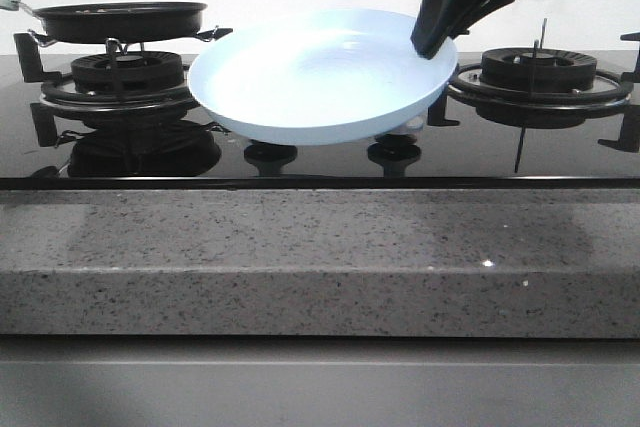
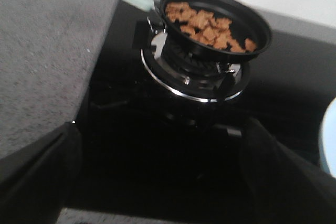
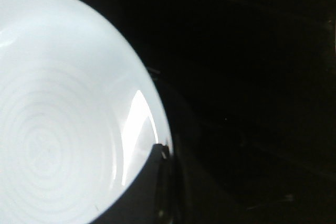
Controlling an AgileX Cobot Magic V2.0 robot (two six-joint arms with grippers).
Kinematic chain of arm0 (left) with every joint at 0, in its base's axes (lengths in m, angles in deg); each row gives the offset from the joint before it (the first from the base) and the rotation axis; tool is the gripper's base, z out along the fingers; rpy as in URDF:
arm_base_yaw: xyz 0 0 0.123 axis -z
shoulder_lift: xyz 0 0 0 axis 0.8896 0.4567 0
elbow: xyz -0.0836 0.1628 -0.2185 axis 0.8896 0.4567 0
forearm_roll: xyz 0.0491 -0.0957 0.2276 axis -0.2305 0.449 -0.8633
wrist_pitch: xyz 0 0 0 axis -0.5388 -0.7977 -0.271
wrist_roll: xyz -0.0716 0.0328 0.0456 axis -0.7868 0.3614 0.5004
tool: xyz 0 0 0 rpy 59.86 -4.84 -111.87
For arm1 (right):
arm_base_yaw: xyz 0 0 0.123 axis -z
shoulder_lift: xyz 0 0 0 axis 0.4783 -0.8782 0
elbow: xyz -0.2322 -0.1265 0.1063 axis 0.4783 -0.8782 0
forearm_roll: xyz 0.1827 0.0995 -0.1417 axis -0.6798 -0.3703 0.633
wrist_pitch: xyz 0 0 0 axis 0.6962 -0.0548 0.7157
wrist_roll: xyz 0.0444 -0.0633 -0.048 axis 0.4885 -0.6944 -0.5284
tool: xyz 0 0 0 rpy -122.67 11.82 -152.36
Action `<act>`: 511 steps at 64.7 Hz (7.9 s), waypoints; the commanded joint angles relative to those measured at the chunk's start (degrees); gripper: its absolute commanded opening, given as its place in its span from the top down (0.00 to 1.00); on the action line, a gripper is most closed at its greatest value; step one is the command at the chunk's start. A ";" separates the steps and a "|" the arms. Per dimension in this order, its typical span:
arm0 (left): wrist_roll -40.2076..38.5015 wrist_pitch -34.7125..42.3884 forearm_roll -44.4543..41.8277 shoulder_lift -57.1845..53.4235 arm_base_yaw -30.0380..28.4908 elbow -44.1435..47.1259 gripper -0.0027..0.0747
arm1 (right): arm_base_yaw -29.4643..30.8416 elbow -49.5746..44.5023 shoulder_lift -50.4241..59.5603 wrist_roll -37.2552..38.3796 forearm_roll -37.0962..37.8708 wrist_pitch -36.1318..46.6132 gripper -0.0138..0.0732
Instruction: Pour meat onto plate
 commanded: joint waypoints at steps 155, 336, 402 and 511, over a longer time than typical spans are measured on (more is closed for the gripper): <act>29.96 -38.52 84.59 52.68 -19.19 -43.25 0.96 | 0.14 1.26 3.09 -0.43 -1.43 2.38 0.91; 44.80 -21.20 83.42 35.07 -13.98 -34.22 0.99 | 0.14 1.26 3.09 -0.43 -1.43 2.36 0.91; 41.49 -22.93 86.17 53.79 -18.35 -34.22 0.97 | 0.14 1.26 3.09 -0.43 -1.43 2.36 0.91; 43.53 -16.56 41.76 19.55 -8.04 -14.49 0.99 | 0.14 1.26 3.09 -0.43 -1.43 2.35 0.91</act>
